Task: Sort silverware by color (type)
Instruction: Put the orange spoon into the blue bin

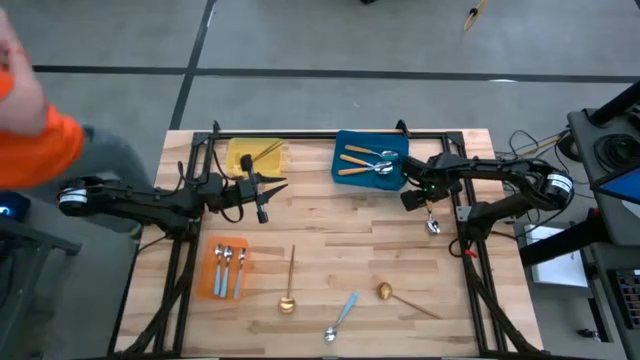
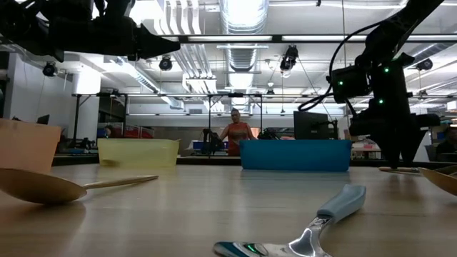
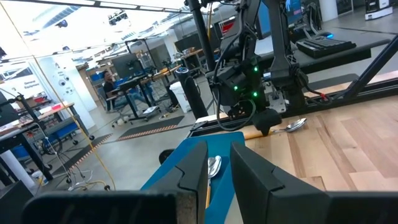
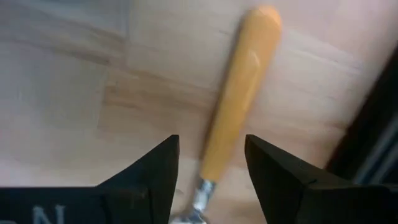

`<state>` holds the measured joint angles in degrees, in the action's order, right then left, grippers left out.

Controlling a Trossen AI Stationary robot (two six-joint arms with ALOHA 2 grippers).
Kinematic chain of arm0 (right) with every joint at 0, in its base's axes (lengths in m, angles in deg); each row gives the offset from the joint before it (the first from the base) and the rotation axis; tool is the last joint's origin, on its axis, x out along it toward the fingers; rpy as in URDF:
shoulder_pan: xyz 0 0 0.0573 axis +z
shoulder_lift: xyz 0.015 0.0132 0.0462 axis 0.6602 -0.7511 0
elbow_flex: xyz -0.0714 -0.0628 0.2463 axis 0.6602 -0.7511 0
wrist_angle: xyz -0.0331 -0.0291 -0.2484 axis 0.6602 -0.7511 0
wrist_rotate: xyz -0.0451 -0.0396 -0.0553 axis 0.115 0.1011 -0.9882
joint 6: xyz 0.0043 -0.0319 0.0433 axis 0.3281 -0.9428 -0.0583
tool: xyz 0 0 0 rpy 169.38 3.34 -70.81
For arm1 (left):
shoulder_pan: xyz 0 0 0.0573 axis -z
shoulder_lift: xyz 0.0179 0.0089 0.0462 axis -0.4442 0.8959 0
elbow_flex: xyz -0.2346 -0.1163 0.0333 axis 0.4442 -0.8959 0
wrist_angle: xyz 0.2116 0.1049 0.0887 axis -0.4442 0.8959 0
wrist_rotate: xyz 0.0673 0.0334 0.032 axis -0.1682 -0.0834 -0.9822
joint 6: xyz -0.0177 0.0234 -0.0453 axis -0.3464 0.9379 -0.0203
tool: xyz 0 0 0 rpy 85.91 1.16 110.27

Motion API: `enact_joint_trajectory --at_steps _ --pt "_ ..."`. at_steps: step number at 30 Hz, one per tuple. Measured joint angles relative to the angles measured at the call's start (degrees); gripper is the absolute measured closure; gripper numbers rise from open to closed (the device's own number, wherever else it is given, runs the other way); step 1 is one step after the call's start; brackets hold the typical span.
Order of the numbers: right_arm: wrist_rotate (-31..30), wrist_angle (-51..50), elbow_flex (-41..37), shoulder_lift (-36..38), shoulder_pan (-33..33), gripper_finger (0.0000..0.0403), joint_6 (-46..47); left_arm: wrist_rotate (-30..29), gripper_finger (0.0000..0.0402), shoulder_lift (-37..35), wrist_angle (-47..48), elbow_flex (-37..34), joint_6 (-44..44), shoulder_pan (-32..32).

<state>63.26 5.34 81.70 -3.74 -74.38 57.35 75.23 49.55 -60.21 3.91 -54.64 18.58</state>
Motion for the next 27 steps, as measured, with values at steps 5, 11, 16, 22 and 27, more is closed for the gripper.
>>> enact_joint_trajectory --at_steps 5,11,16,22,27 --pt "0.0 3.1 -2.5 0.0 0.0 0.0227 0.3 0.0 0.0351 0.0 0.1 0.0 0.0 0.0" --pt "1.0 5.9 -5.3 0.2 0.0 0.0237 0.5 0.0 0.0351 0.0 0.2 0.0 0.0 0.0" --pt "2.0 6.3 -5.9 0.2 0.1 0.0285 2.4 0.0 0.0351 0.0 0.2 0.0 0.0 0.0" --pt "3.3 6.3 -6.0 0.2 0.1 0.0353 6.9 0.0 0.0351 0.0 0.2 0.0 0.0 0.0" --pt "3.5 6.2 -6.0 0.3 0.1 0.0364 7.2 0.0 0.0351 0.0 0.2 0.0 0.0 0.0"
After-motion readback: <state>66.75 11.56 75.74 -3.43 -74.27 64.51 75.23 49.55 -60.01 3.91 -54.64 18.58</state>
